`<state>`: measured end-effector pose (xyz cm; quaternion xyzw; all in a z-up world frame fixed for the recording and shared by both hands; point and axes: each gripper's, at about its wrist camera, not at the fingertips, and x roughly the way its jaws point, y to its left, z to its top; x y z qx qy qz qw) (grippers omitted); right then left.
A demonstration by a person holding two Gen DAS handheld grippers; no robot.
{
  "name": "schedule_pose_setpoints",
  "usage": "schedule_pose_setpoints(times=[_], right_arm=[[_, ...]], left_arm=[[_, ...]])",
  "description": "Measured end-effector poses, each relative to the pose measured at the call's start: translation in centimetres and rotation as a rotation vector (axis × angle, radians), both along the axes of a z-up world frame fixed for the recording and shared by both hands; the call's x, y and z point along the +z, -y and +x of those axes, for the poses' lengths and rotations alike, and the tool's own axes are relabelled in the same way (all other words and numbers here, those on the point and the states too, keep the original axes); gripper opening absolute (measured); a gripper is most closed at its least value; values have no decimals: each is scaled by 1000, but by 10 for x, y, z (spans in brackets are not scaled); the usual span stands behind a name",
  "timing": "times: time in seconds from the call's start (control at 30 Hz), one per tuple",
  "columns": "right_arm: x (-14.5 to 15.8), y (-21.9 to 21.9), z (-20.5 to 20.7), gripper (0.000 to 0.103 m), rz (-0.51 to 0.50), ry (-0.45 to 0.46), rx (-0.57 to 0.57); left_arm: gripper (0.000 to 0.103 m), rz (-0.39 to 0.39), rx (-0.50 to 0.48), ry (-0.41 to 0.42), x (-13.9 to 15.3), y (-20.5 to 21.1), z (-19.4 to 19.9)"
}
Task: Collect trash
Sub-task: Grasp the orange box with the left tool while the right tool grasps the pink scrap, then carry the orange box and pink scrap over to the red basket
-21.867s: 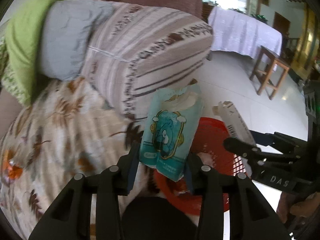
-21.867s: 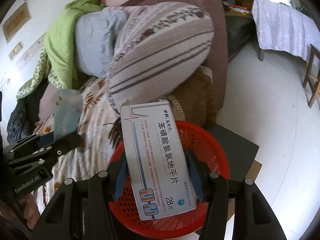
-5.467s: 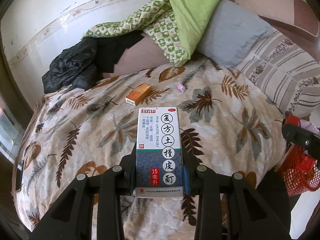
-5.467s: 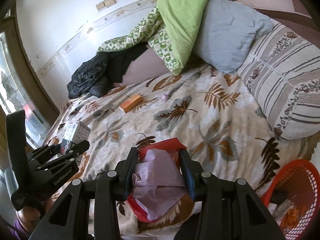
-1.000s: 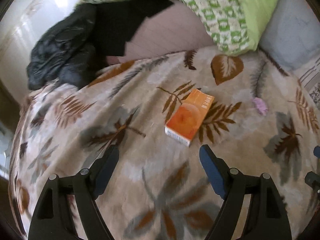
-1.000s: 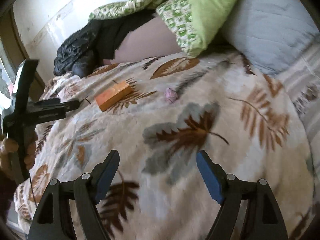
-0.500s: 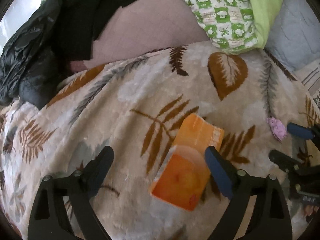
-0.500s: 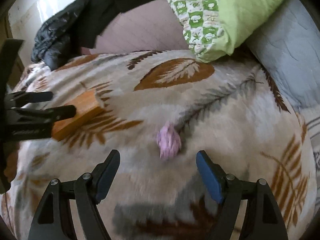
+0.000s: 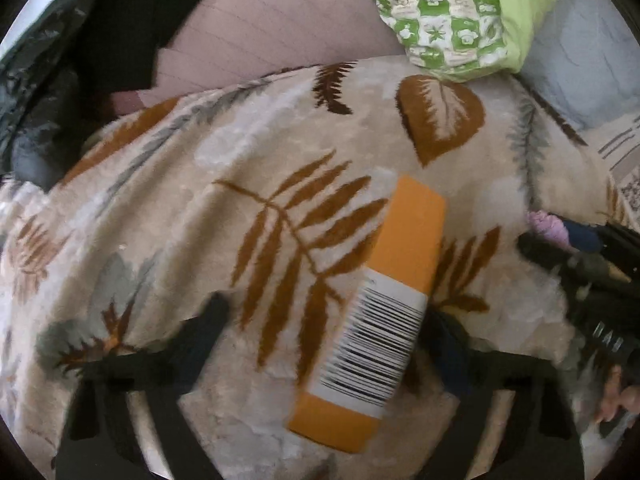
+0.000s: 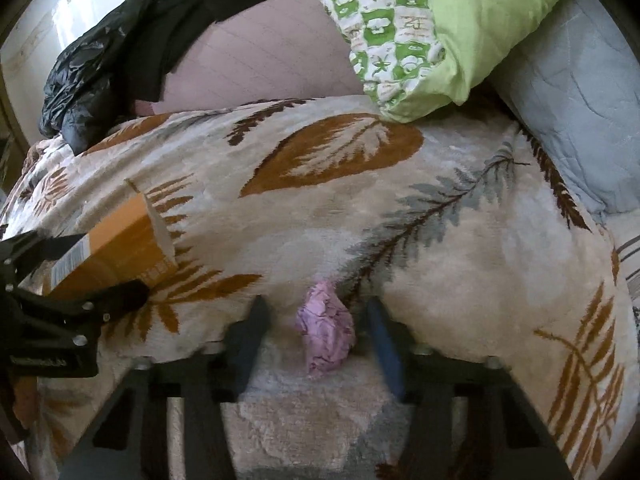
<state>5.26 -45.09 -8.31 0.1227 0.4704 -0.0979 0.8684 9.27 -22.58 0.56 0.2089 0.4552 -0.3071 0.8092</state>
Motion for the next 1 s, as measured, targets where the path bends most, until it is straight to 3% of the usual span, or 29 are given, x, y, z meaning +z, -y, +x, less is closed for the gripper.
schedule_pose_setpoints(times=[0.03, 0.07, 0.1, 0.3, 0.53, 0.83, 1.0], right_arm=[[1, 2, -1, 29, 6, 4, -2], [1, 3, -2, 26, 12, 6, -3], [3, 4, -5, 26, 23, 12, -4], [13, 3, -27, 26, 80, 43, 10], [32, -3, -61, 26, 157, 75, 14], [50, -21, -116, 26, 281, 91, 9], [68, -38, -153, 26, 302, 124, 17]], left_arm=[[58, -1, 15, 5, 3, -3, -1], [30, -4, 25, 0, 6, -5, -2], [23, 4, 44, -5, 9, -7, -4], [23, 21, 96, 74, 26, -29, -21], [23, -7, 126, 128, 51, -60, -71], [23, -95, 211, 77, 66, -108, -129], [23, -88, 267, 123, 73, -131, -164]])
